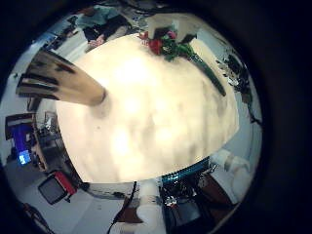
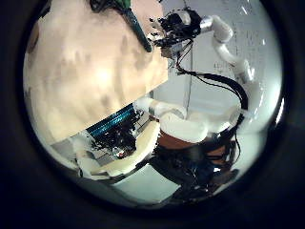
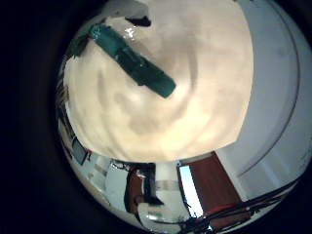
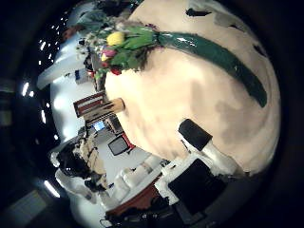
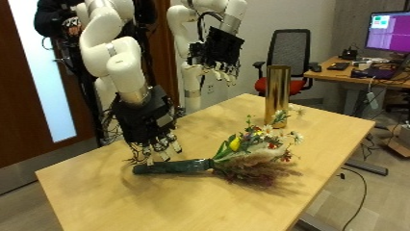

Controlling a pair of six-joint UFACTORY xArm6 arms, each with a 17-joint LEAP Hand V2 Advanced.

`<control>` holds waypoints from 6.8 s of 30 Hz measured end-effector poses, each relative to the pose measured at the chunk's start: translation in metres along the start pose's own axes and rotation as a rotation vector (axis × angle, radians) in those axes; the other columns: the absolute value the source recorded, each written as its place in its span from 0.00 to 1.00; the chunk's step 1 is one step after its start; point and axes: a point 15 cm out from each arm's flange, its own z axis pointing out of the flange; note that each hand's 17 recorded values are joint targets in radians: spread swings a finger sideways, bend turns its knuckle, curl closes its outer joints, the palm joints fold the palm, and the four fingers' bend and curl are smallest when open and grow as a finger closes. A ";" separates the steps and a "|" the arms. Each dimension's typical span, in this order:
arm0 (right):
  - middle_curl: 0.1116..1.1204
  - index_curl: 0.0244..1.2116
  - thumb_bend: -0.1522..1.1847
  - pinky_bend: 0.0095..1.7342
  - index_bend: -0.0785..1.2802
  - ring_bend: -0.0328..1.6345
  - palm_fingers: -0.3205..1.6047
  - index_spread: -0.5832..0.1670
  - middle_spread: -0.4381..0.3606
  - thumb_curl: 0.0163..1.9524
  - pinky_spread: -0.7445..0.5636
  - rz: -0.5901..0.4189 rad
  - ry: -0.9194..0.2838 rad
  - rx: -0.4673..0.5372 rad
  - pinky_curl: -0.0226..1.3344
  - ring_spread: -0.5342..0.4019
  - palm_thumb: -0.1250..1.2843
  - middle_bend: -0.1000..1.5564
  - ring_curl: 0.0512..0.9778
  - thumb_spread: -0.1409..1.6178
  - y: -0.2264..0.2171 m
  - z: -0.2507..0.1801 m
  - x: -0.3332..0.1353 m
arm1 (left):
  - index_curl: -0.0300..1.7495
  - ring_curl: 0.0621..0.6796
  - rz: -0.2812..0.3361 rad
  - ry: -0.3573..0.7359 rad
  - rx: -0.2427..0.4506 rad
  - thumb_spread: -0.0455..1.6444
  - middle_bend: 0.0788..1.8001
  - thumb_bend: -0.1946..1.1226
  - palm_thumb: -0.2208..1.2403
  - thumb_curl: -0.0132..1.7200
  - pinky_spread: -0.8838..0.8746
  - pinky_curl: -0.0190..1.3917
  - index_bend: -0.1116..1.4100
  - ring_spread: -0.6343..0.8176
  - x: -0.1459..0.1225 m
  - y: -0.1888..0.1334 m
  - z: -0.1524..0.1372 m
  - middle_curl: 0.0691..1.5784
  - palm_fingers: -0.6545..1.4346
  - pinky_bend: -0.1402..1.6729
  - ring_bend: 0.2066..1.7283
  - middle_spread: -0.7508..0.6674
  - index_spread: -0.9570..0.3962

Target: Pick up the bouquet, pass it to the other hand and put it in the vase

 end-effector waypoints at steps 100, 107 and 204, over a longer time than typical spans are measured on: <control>0.65 0.75 0.10 0.77 0.82 0.87 0.76 0.43 0.37 0.42 0.39 -0.316 -0.453 0.270 0.53 0.37 0.94 0.85 0.61 0.40 0.064 -0.170 -0.089 | 0.24 0.26 -0.050 0.043 0.046 0.55 0.06 0.12 0.39 0.18 0.80 0.20 0.20 0.85 -0.015 -0.003 -0.013 0.14 0.36 0.18 0.08 0.87 0.87; 0.65 0.75 0.10 0.74 0.83 0.87 0.76 0.44 0.37 0.44 0.39 -0.489 -0.673 0.312 0.55 0.37 0.94 0.85 0.60 0.34 0.100 -0.195 -0.128 | 0.24 0.26 -0.072 0.163 0.162 0.55 0.07 0.12 0.38 0.18 0.79 0.19 0.20 0.83 -0.020 -0.013 -0.051 0.15 0.39 0.17 0.09 0.83 0.86; 0.11 0.12 0.09 0.26 0.15 0.22 0.11 0.25 0.72 0.21 0.84 -0.753 -1.058 0.133 0.27 0.78 0.59 0.16 0.19 0.63 0.115 -0.078 -0.213 | 0.80 0.77 0.114 0.679 0.849 0.12 0.60 0.13 0.91 0.50 0.17 0.47 0.24 0.13 0.006 -0.009 -0.290 0.53 0.83 0.68 0.76 0.19 0.13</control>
